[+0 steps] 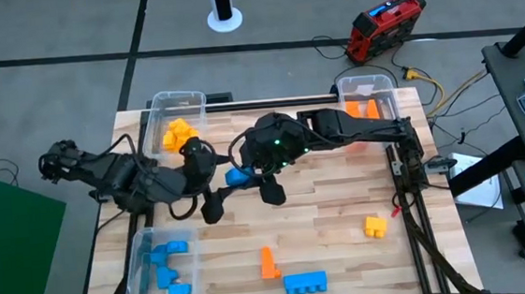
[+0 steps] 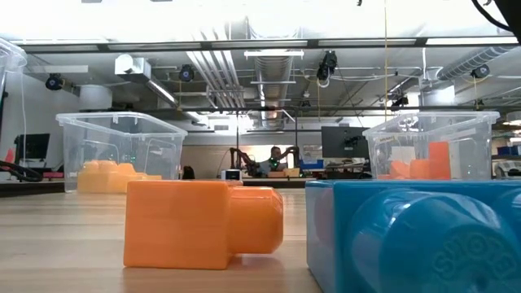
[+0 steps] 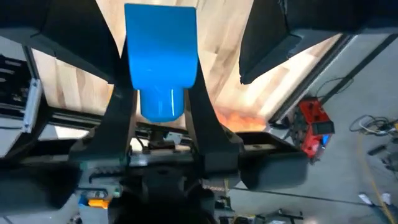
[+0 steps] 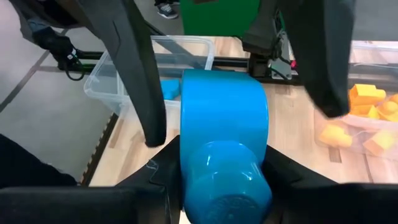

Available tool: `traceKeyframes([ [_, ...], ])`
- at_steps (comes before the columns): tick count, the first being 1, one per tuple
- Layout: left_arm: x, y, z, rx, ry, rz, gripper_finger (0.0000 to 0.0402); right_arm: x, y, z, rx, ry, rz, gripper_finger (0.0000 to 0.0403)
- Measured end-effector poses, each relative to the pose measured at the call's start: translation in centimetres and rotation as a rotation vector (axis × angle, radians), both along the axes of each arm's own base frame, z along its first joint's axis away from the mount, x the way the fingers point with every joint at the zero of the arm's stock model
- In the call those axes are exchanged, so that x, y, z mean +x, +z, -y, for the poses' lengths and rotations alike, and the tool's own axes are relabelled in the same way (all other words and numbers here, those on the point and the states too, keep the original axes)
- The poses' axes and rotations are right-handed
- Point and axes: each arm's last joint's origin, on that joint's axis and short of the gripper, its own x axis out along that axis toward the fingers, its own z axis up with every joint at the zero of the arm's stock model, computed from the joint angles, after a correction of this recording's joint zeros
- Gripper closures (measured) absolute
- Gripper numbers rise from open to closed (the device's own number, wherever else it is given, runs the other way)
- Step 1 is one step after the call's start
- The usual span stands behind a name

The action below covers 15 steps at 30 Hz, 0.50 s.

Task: Sort blocks
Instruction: Put the top right blue game piece into the bottom left transparent bin

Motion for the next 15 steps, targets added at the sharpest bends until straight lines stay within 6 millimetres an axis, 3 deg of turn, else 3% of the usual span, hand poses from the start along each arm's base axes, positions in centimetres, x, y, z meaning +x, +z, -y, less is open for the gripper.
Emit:
traceKeyframes([
  [5,0.15,0.02,-0.09,-0.026,-0.035,-0.002,0.0109,0.00,-0.01,-0.06,0.000,0.004,0.000,0.0278],
  [15,0.20,0.01,-0.07,-0.068,-0.051,0.001,0.0172,-0.04,-0.01,-0.57,-0.006,0.021,0.002,0.0278],
])
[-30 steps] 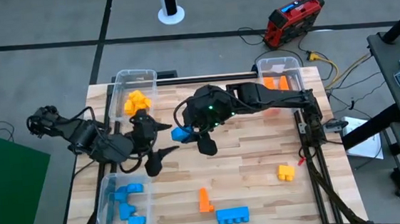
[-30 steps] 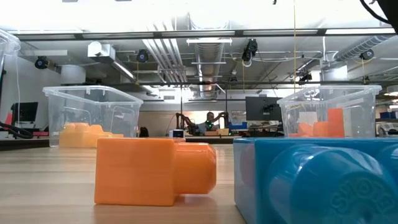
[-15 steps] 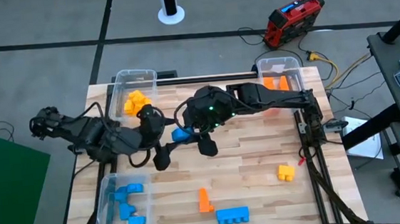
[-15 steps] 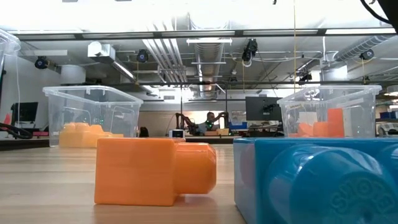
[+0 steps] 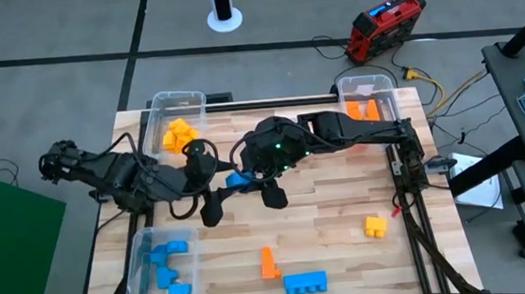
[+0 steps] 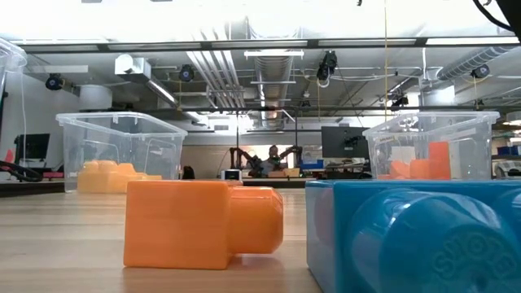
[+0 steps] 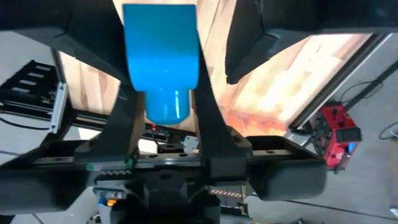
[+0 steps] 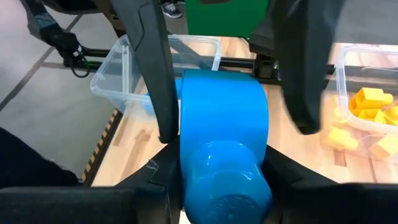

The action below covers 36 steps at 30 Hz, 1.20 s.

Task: Sort blocks
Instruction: Put the top right blue game piece into the bottom left transparent bin

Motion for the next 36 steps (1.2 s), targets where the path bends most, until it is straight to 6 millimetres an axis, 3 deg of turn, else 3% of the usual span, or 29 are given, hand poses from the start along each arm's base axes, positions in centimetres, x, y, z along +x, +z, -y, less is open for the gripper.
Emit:
traceKeyframes([
  [18,0.0,0.0,0.1,-0.062,-0.033,-0.003,0.0292,0.1,0.1,0.0,-0.029,0.018,0.020,0.0277],
  [26,-1.1,0.5,-0.1,-0.088,-0.021,-0.042,0.0293,0.1,0.1,0.2,-0.039,0.012,0.027,0.0160],
  [31,-3.5,1.3,0.1,-0.130,-0.018,-0.199,0.0293,-0.1,-0.2,1.0,-0.052,0.004,-0.014,0.0127],
  [36,-5.9,0.4,1.5,-0.336,-0.015,-0.477,0.0293,-0.4,-0.7,2.5,-0.055,-0.029,-0.078,0.0112],
])
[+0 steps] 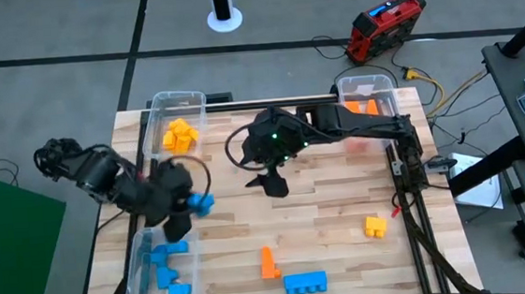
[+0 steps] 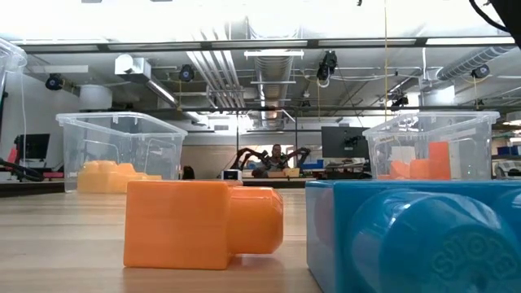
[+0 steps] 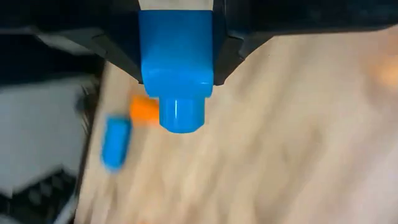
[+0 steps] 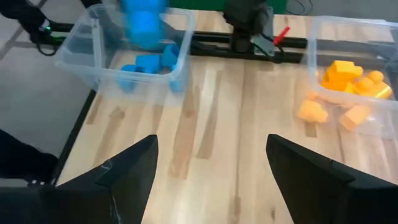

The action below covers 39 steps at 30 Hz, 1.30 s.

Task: Sort blocks
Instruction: Put the top right blue game piece into the bottom left transparent bin, then put the orange game piece into the top right transparent bin

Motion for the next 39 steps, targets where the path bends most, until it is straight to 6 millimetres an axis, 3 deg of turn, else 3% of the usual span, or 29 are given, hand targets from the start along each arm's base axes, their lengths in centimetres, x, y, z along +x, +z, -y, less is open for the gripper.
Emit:
traceKeyframes([
  [5,-1.5,-1.7,4.3,-0.144,-0.051,-0.182,0.0293,0.0,0.0,1.0,-0.005,-0.020,-0.002,0.0115],
  [11,-3.0,-5.4,10.0,-0.061,-0.156,-0.323,0.0293,0.2,-0.1,1.6,-0.026,-0.017,0.013,0.0131],
  [16,-3.6,-7.3,12.7,-0.039,-0.117,-0.378,0.0292,0.4,-0.1,1.8,-0.032,-0.017,0.025,0.0144],
  [21,-3.6,-8.2,13.8,-0.029,-0.062,-0.402,0.0286,0.5,0.0,1.8,-0.032,-0.017,0.046,0.0155],
  [28,-3.9,-9.2,13.7,0.016,0.012,-0.521,0.0259,0.5,0.0,1.8,-0.032,-0.016,0.049,0.0159],
  [39,-3.9,-9.2,13.8,-0.003,0.030,-0.561,0.0224,0.5,0.0,1.8,-0.018,-0.027,0.045,0.0143],
])
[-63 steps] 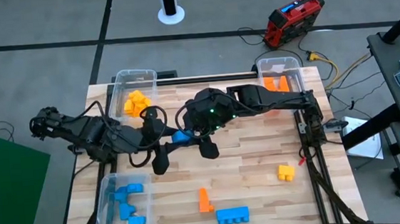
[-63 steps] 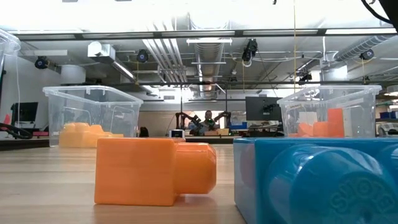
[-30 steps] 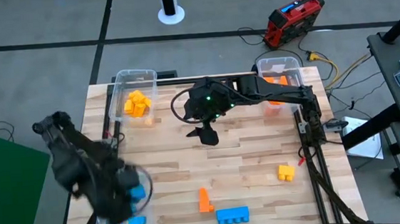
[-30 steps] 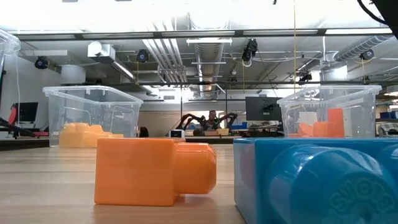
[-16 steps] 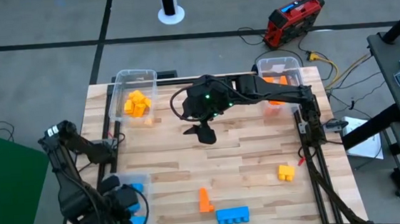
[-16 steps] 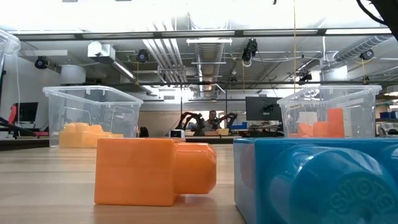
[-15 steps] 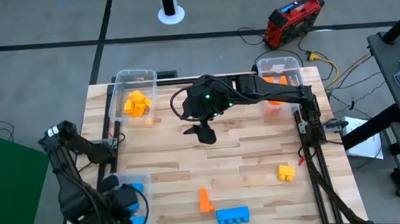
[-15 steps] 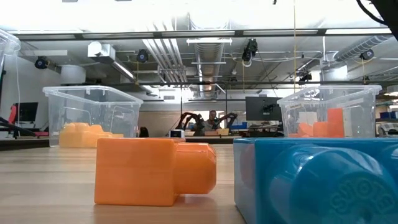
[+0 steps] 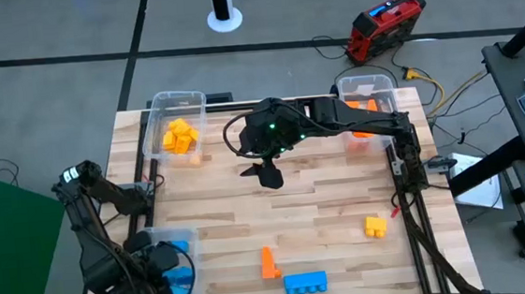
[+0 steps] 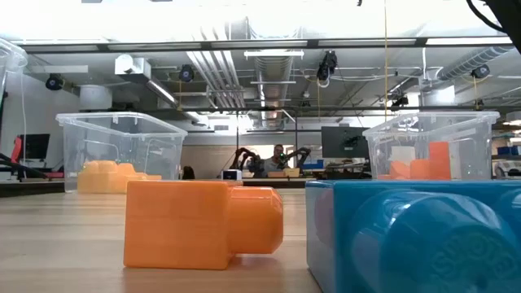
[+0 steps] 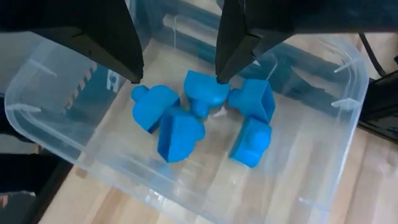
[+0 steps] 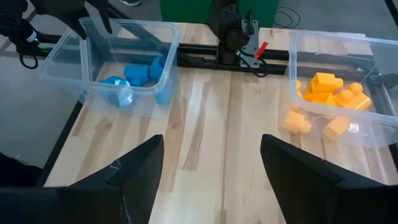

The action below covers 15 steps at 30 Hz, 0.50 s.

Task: Sort blocks
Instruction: Put the orange game piece into the top right transparent bin

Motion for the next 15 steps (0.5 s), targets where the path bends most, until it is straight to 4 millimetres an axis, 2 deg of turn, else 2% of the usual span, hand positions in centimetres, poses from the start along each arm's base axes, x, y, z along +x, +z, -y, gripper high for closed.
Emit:
traceKeyframes([
  [6,0.4,1.4,-0.3,-0.031,0.020,0.052,0.0224,0.0,0.0,0.0,0.033,-0.026,-0.008,0.0150],
  [10,1.3,3.8,-0.9,0.017,0.041,0.284,0.0224,-0.1,-0.2,0.0,0.080,-0.062,-0.041,0.0163],
  [15,2.4,7.3,-2.4,0.188,-0.011,0.620,0.0224,-0.9,-1.0,0.0,0.161,-0.139,-0.179,0.0177],
])
